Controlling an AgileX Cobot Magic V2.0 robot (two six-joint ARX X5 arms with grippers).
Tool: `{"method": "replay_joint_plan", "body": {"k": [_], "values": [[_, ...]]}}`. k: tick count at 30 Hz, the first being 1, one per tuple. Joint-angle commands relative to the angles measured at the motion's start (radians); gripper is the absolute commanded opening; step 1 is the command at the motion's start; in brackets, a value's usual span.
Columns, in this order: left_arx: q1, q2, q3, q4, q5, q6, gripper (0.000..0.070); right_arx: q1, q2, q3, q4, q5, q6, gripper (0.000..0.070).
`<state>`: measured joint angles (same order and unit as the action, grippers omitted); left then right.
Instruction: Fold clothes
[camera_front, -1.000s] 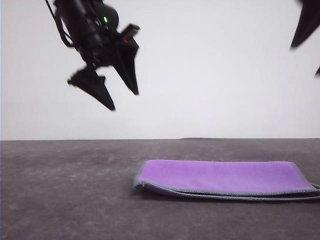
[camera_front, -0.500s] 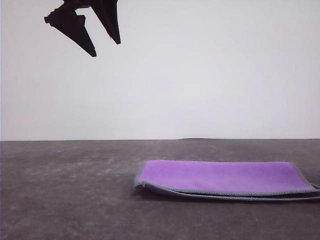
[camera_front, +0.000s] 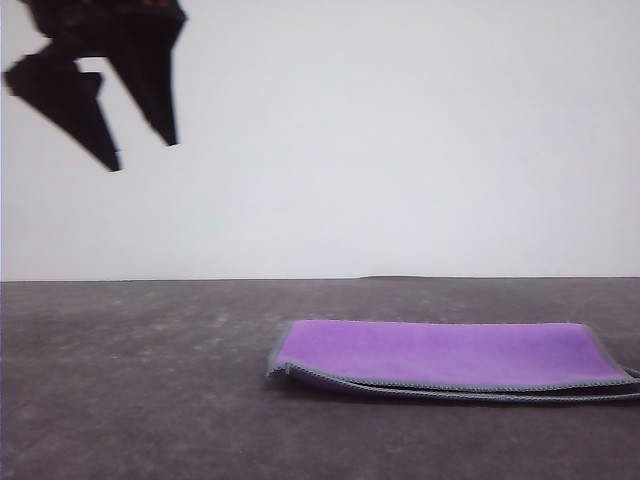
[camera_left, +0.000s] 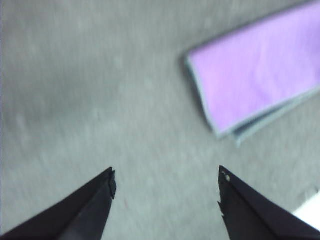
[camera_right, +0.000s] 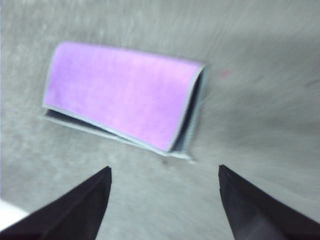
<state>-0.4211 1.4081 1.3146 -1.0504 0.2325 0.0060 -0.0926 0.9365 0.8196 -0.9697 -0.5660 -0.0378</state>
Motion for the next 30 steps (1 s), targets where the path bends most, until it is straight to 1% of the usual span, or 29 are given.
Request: {"method": "replay_joint_plan", "body": {"k": [1,8,11,15,18,22,27,30], "values": [[-0.004,-0.040,-0.036,0.020,-0.005,-0.019,0.0395,-0.001,0.057,-0.002,0.043,-0.035,0.027,0.0429],[0.003,-0.244,-0.213,0.056,-0.005,-0.058,0.0395,-0.001,0.309,-0.005,0.161,-0.101,0.019,0.0429],[0.003,-0.320,-0.252,0.059,-0.011,-0.070,0.0395,-0.001,0.403,-0.005,0.211,-0.125,0.019,0.0429],[0.004,-0.391,-0.269,0.089,-0.049,-0.078,0.0394,0.002,0.513,-0.005,0.273,-0.169,0.020,0.0429],[0.008,-0.414,-0.269,0.111,-0.053,-0.078,0.0394,0.005,0.584,-0.005,0.297,-0.176,0.024,0.0429],[0.010,-0.413,-0.269,0.108,-0.053,-0.077,0.0394,0.013,0.649,-0.005,0.318,-0.181,0.027,0.0429],[0.010,-0.412,-0.268,0.109,-0.053,-0.077,0.0394,0.034,0.684,-0.005,0.342,-0.233,0.028,0.0429],[0.010,-0.412,-0.268,0.109,-0.053,-0.078,0.0394,0.054,0.693,-0.005,0.350,-0.244,0.031,0.0426]]}}
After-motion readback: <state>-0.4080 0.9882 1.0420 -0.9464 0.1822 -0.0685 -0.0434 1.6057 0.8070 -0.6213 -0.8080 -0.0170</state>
